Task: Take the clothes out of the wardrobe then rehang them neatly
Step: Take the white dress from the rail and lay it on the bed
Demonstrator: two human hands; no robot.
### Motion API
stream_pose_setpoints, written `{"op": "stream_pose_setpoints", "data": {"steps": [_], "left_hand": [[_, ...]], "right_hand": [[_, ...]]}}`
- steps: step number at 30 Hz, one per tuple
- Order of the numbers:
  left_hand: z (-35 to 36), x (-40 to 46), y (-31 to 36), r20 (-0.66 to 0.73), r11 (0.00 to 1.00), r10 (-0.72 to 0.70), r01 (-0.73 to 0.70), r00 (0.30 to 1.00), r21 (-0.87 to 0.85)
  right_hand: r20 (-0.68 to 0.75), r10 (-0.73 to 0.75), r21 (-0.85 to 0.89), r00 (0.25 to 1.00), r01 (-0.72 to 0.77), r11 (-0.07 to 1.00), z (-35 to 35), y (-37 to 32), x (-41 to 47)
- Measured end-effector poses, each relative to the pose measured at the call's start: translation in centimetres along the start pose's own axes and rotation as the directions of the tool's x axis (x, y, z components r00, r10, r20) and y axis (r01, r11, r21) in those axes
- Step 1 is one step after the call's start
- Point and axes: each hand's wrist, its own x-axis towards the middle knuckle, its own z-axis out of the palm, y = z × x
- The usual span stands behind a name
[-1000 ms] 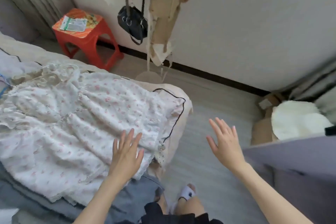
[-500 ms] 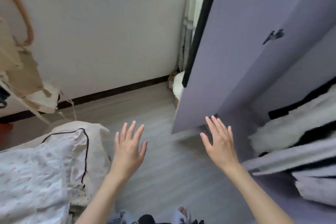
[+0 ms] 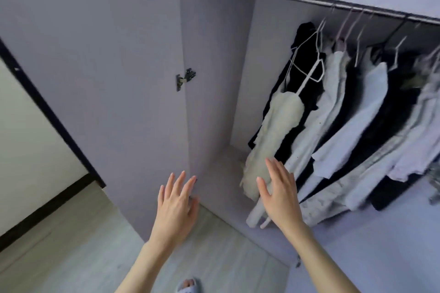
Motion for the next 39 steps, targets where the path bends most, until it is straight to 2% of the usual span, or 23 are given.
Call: {"op": "stream_pose_setpoints", "data": {"steps": [6, 9, 11, 16, 18, 20, 23, 27, 29, 31, 33, 36, 37, 39], "left_hand": [[2.1, 10.0, 4.6, 0.03, 0.978, 0.173, -0.168, 0.984, -0.122], [2.1, 15.5, 7.0, 0.025, 0.95, 0.299, -0.295, 0.954, -0.103], [1.7, 19.1, 9.1, 0.08, 0.919, 0.389, -0.38, 0.918, -0.106], [1.6, 27.2, 15.9, 0.11, 0.785, 0.614, -0.592, 0.781, -0.181], [2.0, 28.9, 18.7, 0.082, 0.736, 0.663, -0.627, 0.744, -0.254], [2.0, 30.1, 21.5, 0.04, 0.687, 0.689, -0.635, 0.723, -0.354], [1.8, 31.5, 24.4, 0.03, 0.628, 0.712, -0.618, 0.701, -0.473], [1.6, 32.4, 25.1, 0.042, 0.569, 0.731, -0.574, 0.681, -0.588], [1.7, 32.9, 25.0, 0.026, 0.554, 0.723, -0.556, 0.691, -0.619], [1.9, 33.4, 24.6, 0.012, 0.57, 0.706, -0.558, 0.708, -0.604], [2.0, 33.4, 24.2, -0.011, 0.577, 0.728, -0.622, 0.685, -0.529], [1.5, 33.3, 23.9, 0.025, 0.581, 0.769, -0.683, 0.639, -0.443], [1.2, 33.3, 24.0, 0.035, 0.576, 0.783, -0.703, 0.621, -0.416], [0.8, 33.6, 23.7, 0.047, 0.589, 0.788, -0.73, 0.613, -0.346]], "right_hand": [[-0.11, 0.094, 0.066, 0.99, -0.087, 0.994, -2.8, 3.9, 7.2], [-0.144, 0.247, 0.283, 0.958, -0.199, 0.938, -4.6, 4.4, 12.2], [-0.117, 0.373, 0.462, 0.92, -0.282, 0.841, -6.0, 4.3, 15.8], [-0.197, 0.45, 0.581, 0.871, -0.266, 0.769, -11.2, 5.7, 24.5], [-0.169, 0.473, 0.622, 0.865, -0.278, 0.732, -12.6, 6.7, 27.2], [-0.076, 0.481, 0.663, 0.873, -0.316, 0.679, -13.6, 7.5, 29.4], [0.084, 0.402, 0.727, 0.912, -0.332, 0.601, -14.2, 8.2, 31.5], [0.155, 0.35, 0.738, 0.924, -0.344, 0.581, -14.3, 9.0, 32.8], [0.168, 0.353, 0.791, 0.92, -0.34, 0.509, -14.1, 9.4, 33.6], [0.189, 0.373, 0.832, 0.908, -0.35, 0.43, -13.9, 9.3, 34.7], [0.218, 0.417, 0.849, 0.883, -0.382, 0.364, -13.8, 8.6, 36.0], [0.237, 0.561, 0.834, 0.794, -0.461, 0.301, -12.8, 7.9, 37.9], [0.207, 0.606, 0.815, 0.768, -0.478, 0.328, -12.4, 7.8, 38.4], [0.086, 0.634, 0.743, 0.769, -0.473, 0.473, -11.4, 7.5, 38.9]]}}
